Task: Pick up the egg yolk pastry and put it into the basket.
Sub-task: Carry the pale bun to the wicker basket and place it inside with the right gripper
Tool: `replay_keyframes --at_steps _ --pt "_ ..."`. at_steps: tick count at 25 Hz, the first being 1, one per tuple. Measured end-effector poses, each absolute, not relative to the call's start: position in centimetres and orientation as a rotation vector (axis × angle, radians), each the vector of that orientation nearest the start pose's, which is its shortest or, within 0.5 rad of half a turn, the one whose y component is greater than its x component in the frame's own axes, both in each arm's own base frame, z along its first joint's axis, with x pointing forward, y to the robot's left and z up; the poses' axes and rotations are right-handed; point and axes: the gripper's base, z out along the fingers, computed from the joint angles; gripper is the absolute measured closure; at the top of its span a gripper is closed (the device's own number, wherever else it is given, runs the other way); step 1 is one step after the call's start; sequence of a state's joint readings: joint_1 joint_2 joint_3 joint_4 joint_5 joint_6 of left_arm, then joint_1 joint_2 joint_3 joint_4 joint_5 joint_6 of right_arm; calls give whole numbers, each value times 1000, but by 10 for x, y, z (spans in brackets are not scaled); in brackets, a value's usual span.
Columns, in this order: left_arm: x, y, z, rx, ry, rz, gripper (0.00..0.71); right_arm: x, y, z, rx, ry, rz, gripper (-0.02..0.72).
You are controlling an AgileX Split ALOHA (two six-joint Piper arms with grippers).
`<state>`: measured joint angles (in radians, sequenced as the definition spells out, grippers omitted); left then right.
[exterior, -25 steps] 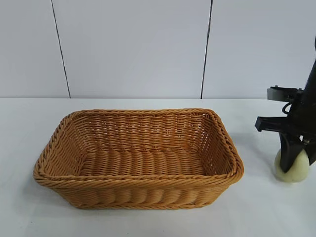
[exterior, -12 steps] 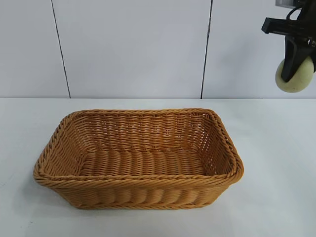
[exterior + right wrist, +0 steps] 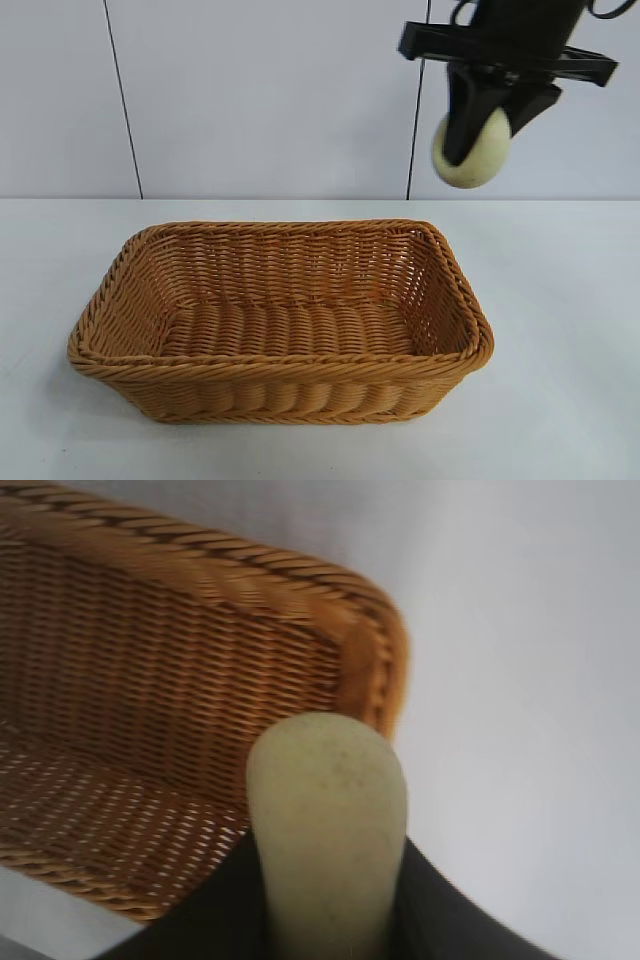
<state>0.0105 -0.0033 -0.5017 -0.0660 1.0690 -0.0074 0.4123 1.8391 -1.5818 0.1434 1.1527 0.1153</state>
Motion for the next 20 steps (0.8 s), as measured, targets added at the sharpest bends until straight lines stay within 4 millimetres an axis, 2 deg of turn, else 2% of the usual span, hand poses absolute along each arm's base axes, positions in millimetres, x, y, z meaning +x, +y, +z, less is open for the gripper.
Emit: replay_keyframes --at_steps 5,10,14,18,20 --pt "-6 -5 277 -15 2047 -77 18 329 214 272 -490 2864 330 522" --pt "-6 -5 277 -15 2047 -77 18 326 250 239 -547 2866 339 522" --pt "-6 -5 277 -15 2047 -77 18 333 265 198 -563 2915 309 522" --pt "-6 -5 277 -15 2047 -77 18 341 270 161 -557 2951 281 518" --pt "-6 -5 277 -15 2047 -77 18 342 271 152 -546 2964 277 477"
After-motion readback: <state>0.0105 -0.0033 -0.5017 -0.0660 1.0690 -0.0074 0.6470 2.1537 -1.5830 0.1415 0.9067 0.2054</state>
